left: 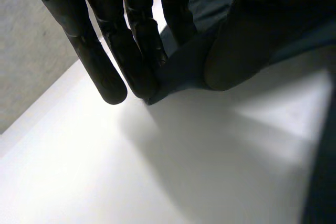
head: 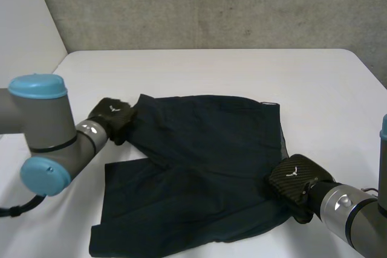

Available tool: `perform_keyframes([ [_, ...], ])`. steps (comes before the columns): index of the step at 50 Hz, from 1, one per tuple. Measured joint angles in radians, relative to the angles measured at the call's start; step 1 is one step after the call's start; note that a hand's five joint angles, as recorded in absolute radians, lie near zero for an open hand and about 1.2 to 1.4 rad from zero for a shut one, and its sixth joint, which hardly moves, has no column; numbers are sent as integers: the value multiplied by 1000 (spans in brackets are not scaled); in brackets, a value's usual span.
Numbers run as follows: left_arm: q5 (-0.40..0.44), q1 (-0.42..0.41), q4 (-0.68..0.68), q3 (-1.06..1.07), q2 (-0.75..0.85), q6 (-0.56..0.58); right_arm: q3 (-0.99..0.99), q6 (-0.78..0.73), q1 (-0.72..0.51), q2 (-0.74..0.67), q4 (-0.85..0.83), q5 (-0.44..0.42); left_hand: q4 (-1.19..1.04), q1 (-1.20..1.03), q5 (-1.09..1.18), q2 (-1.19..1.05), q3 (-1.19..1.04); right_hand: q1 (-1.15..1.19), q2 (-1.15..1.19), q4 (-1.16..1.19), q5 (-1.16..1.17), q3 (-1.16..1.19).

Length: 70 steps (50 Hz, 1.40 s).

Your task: Fold the shorts.

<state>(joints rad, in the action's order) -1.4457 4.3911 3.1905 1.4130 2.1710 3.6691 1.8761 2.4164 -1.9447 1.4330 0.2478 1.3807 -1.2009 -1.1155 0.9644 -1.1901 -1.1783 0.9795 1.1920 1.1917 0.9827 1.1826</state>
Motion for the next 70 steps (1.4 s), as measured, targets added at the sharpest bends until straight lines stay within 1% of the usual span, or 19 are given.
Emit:
perform_keyframes([
  [2,-37,11,-1,80,-51,1,-1,11,-4,-1,-1,0,0,0,0,0,0,0,0,0,0,0],
  [9,-62,17,-2,155,-82,1,-4,32,-8,-3,1,0,0,0,0,0,-5,0,0,0,0,0],
  [23,-162,21,-10,117,-17,2,-1,48,-6,-2,4,3,2,1,0,0,-7,0,0,0,0,0],
  [27,-189,18,-12,119,-31,2,-1,48,-4,-2,4,3,98,17,-15,91,82,0,0,0,0,0],
  [28,-193,18,-12,121,-42,1,-1,48,-4,-2,4,3,171,85,-69,175,165,0,0,0,0,0],
  [29,-196,19,-12,126,-62,1,-1,48,-3,-2,3,3,394,336,-296,400,367,0,0,0,0,0],
  [30,-197,20,-12,132,-86,0,-1,48,-2,-2,2,2,394,336,-296,400,367,0,0,0,0,0],
  [31,-197,20,-12,136,-100,-1,-2,48,-2,-2,2,1,666,636,-590,663,637,0,0,0,0,0],
  [32,-197,21,-12,142,-121,-2,-2,50,-1,-1,1,0,743,692,-675,732,709,0,0,0,0,0],
  [36,-191,20,-11,179,-224,-8,-14,76,-1,-1,-3,-6,814,702,-755,797,776,0,0,0,0,0],
  [43,-176,15,-13,269,-383,-22,-45,150,-3,0,-11,-11,833,723,-778,819,801,0,0,0,0,0],
  [48,-164,-20,-83,414,-561,-99,-78,216,-6,-20,-23,-9,833,723,-778,819,801,0,0,0,0,0],
  [51,-162,-26,-95,429,-577,-110,-81,220,-6,-23,-24,-8,833,723,-778,819,801,0,0,0,0,0],
  [52,-148,-64,-172,510,-647,-177,-92,234,-6,-38,-30,-7,834,723,-778,819,801,0,0,0,0,0],
  [54,-140,-83,-211,547,-669,-207,-95,237,-7,-43,-32,-7,833,723,-778,819,801,0,0,0,0,0],
  [58,-128,-113,-264,613,-681,-248,-96,238,-7,-48,-34,-7,833,723,-778,819,801,0,0,0,0,0],
  [61,-126,-124,-268,643,-669,-259,-93,236,-8,-48,-34,-8,832,723,-776,819,801,0,0,0,0,0],
  [69,-132,-124,-186,654,-562,-255,-80,235,-8,-44,-36,-7,830,723,-772,816,799,0,0,0,0,0],
  [70,-132,-123,-173,652,-548,-255,-78,235,-7,-43,-36,-6,540,420,-481,532,521,0,0,0,0,0],
])
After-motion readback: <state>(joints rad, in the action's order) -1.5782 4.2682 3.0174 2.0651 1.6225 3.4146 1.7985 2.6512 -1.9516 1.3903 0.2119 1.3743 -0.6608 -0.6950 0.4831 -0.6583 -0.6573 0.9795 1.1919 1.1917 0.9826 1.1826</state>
